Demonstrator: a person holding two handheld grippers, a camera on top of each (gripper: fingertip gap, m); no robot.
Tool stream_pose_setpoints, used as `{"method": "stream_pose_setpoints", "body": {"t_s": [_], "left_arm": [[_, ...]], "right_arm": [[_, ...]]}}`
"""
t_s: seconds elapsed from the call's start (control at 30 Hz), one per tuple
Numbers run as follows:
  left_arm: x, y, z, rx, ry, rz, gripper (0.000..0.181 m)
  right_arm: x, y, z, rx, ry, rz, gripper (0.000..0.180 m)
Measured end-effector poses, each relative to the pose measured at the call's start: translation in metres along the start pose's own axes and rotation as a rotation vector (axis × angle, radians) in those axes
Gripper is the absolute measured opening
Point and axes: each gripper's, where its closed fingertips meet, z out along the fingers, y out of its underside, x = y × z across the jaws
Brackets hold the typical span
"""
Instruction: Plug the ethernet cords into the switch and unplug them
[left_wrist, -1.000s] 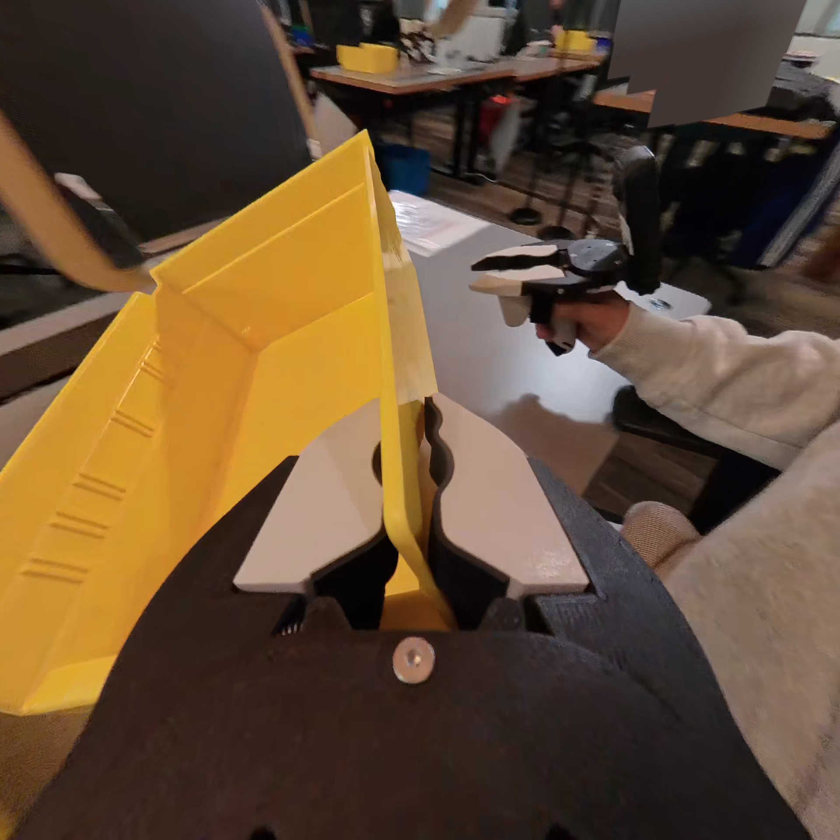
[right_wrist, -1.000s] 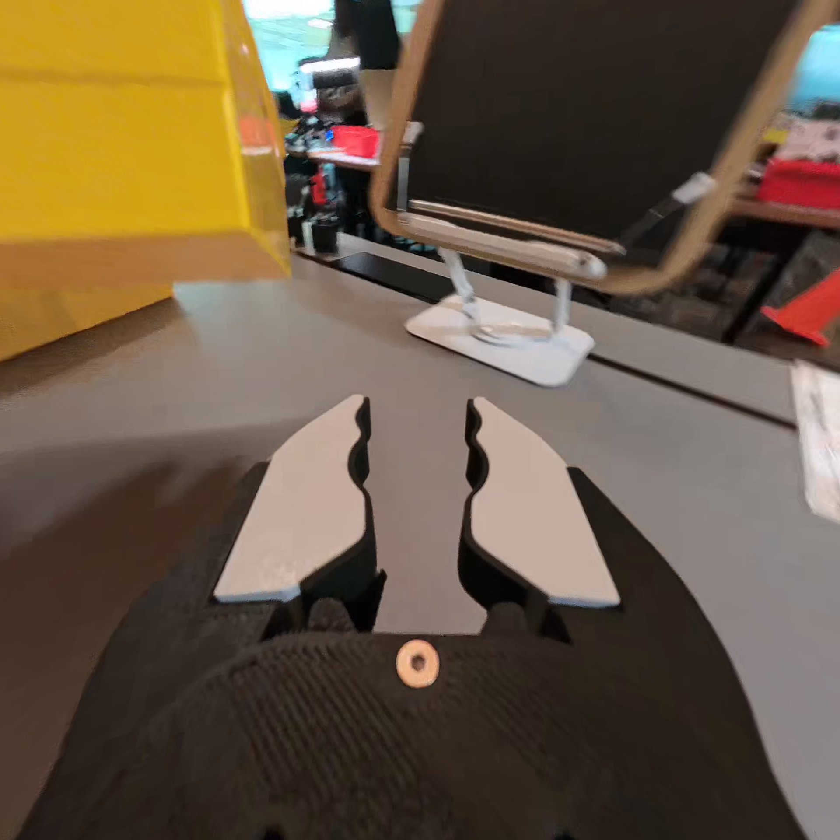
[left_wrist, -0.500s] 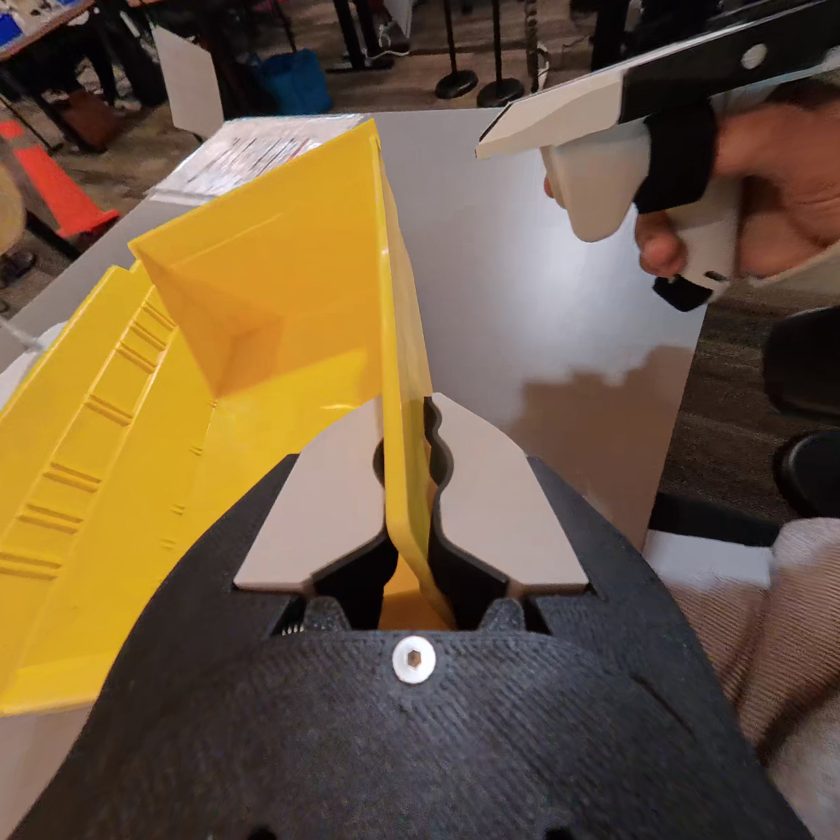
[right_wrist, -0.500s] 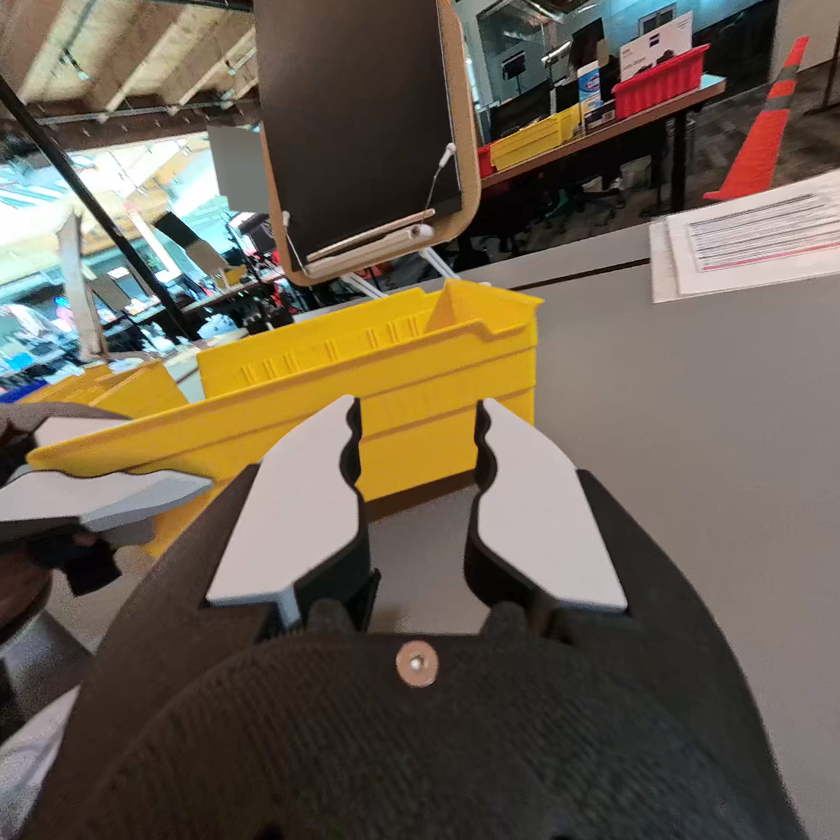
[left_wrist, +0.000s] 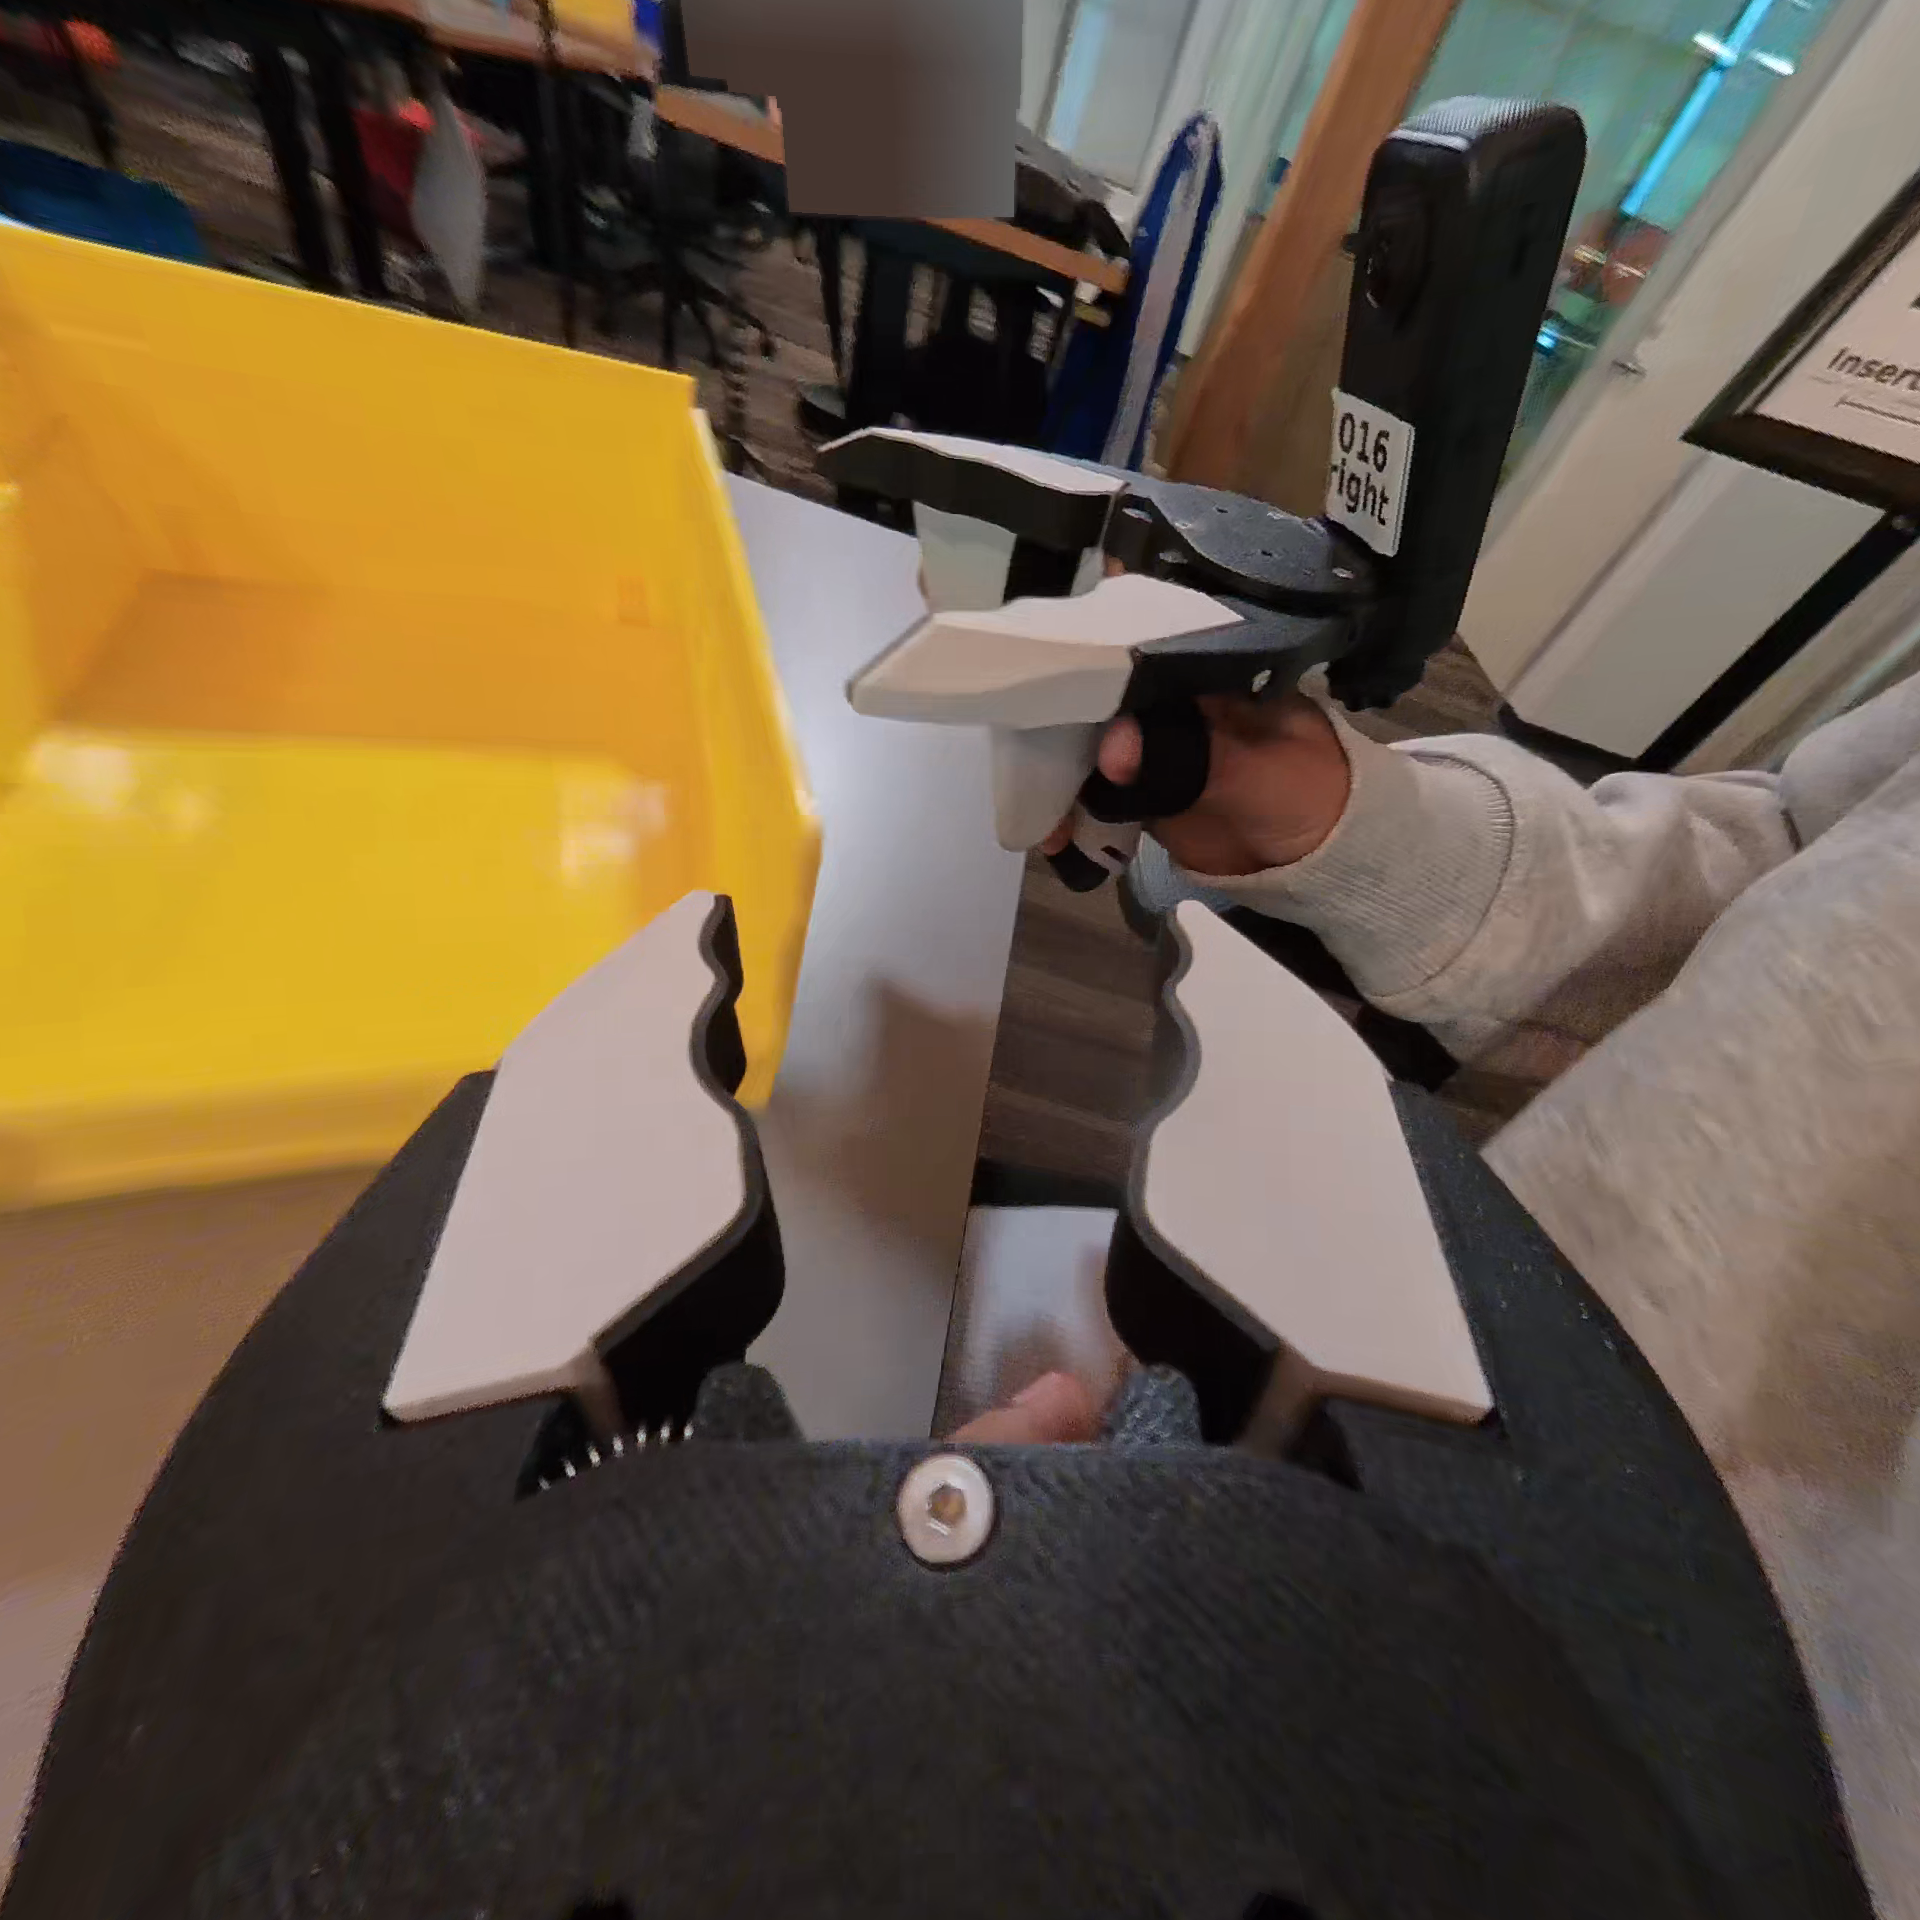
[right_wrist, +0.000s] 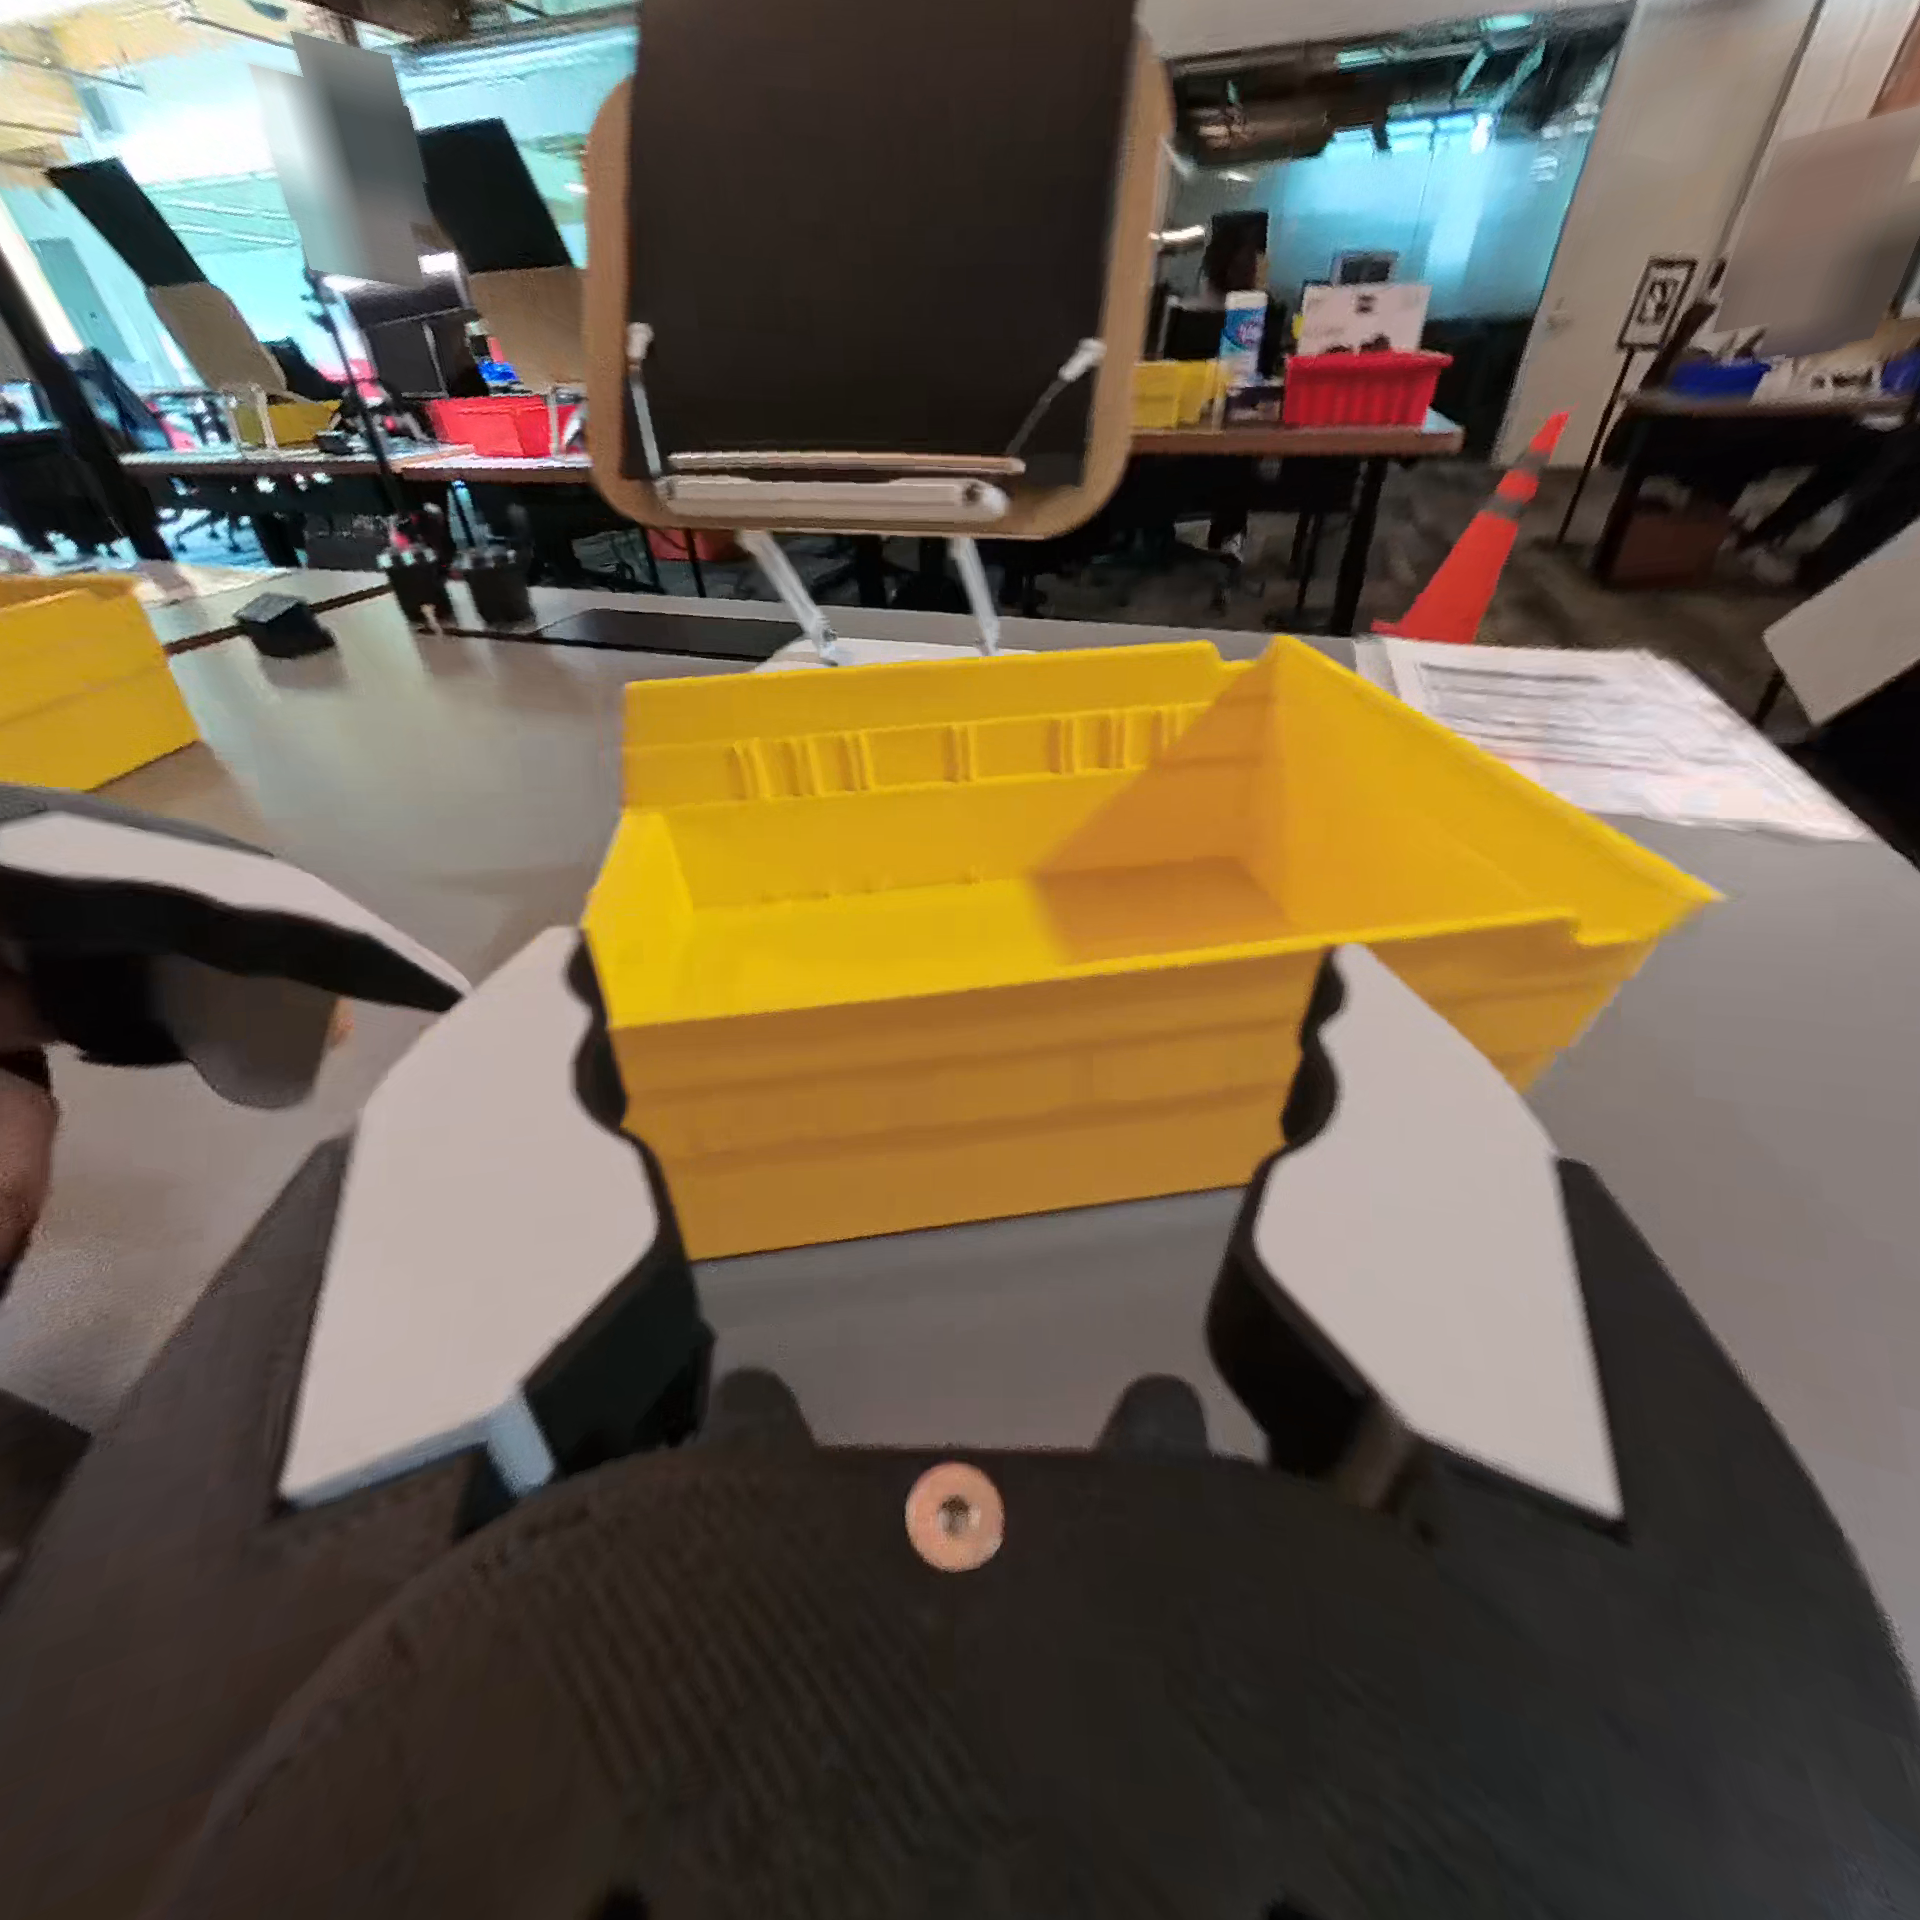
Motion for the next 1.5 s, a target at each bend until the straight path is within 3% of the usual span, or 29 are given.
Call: {"method": "stream_pose_setpoints", "body": {"t_s": [0.03,0.13,0.2,0.37,0.4,0.47,0.53,0.67,1.0,1.23,1.5], "left_arm": [[-0.003,0.006,-0.019,0.020,-0.037,0.004,0.076],[-0.018,0.024,-0.066,0.091,-0.167,-0.015,0.070],[-0.018,0.027,-0.084,0.115,-0.155,-0.119,0.070],[-0.015,0.021,-0.109,0.213,-0.121,-0.230,0.069],[-0.014,0.024,-0.111,0.209,-0.122,-0.239,0.069],[-0.011,0.028,-0.113,0.212,-0.115,-0.264,0.068],[-0.008,0.029,-0.114,0.222,-0.102,-0.287,0.068],[-0.008,0.032,-0.113,0.210,-0.106,-0.288,0.067],[-0.005,0.033,-0.080,0.125,-0.001,-0.252,0.060],[0.004,0.031,-0.055,0.056,0.119,-0.210,0.059],[0.009,0.031,-0.062,0.066,0.104,-0.193,0.059]], "right_arm": [[-0.016,0.002,0.004,-0.005,-0.013,-0.016,0.137],[-0.045,0.013,0.025,-0.064,-0.001,-0.145,0.147],[-0.037,0.021,0.043,-0.122,0.047,-0.230,0.147],[0.017,0.025,0.064,-0.142,0.106,-0.132,0.146],[0.031,0.028,0.063,-0.168,0.117,-0.103,0.140],[0.059,0.036,0.060,-0.230,0.111,-0.003,0.088],[0.093,0.047,0.053,-0.286,0.134,0.098,0.051],[0.154,0.052,0.034,-0.254,0.189,0.302,0.024],[0.222,0.055,-0.046,-0.239,0.321,0.227,0.005],[0.256,0.058,-0.110,-0.172,0.477,0.157,0.008],[0.271,0.057,-0.111,-0.119,0.492,0.113,0.010]]}}
